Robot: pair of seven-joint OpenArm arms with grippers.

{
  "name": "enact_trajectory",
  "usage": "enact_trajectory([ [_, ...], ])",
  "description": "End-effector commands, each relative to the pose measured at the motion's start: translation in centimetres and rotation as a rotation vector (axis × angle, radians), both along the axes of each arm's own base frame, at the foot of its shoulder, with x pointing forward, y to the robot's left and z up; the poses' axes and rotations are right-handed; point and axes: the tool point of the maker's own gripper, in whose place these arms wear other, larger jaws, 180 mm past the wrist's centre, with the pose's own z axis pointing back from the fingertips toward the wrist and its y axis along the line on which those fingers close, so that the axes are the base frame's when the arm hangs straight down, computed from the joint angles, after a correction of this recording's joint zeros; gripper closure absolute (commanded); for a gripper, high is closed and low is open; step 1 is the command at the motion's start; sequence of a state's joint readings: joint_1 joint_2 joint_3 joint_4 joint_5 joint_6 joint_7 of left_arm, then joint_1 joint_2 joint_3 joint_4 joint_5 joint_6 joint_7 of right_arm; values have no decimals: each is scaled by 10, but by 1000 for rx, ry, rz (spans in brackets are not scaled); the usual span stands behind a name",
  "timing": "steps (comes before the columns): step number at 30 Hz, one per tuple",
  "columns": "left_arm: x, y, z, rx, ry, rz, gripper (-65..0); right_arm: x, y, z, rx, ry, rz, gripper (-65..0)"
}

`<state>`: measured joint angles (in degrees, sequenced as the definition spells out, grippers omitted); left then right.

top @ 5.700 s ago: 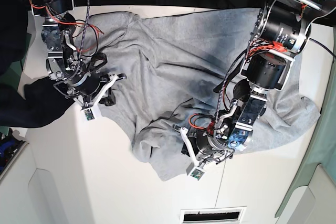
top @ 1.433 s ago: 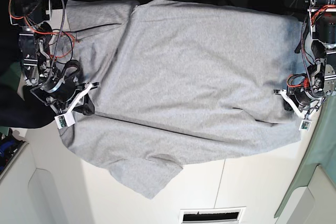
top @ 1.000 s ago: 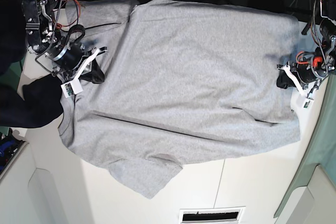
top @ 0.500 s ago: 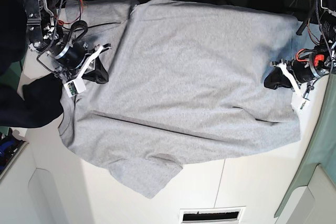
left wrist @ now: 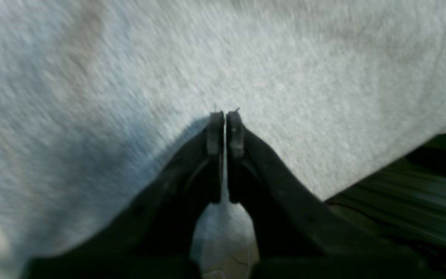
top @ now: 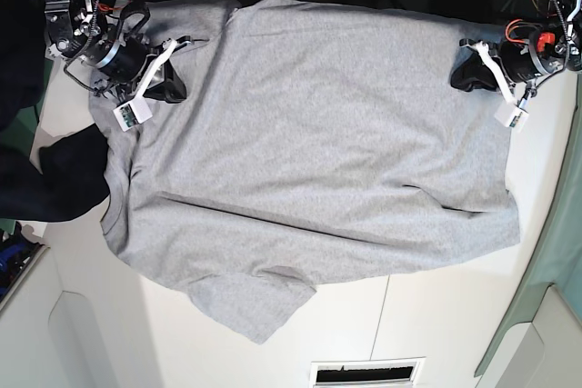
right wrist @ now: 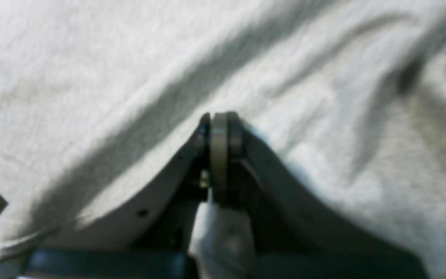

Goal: Layout the t-shirt on the table in an organized manner, then fold the t-shirt properly
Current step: 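Release both grippers and move them to the shirt's shoulder edge, then grasp the shirt edge with both grippers and pull it apart lengthwise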

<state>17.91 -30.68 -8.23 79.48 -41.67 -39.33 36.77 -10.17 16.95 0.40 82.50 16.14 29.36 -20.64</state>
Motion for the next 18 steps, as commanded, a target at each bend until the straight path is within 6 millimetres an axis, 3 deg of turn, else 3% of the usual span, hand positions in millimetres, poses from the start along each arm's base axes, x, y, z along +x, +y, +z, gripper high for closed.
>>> enact_trajectory([
  [1, 9, -1, 7, -12, -48, 3, -20, 12, -5, 9, 11, -48, -27, 0],
  [6, 22, 4, -17, 10, -24, 60, -20, 30, -16, -6, 2, -50, -66, 0],
  [11, 58, 26, -30, -1, -6, 156, -20, 60, -35, -25, -6, -7, -124, 0],
  [15, 94, 35, -23, -23, -30, 207, -20, 90, -40, -20, 15, -47, -160, 0],
  [18, 115, 38, -16, -19, -46, 211, -20, 113, -29, -7, 41, -80, -158, 0],
])
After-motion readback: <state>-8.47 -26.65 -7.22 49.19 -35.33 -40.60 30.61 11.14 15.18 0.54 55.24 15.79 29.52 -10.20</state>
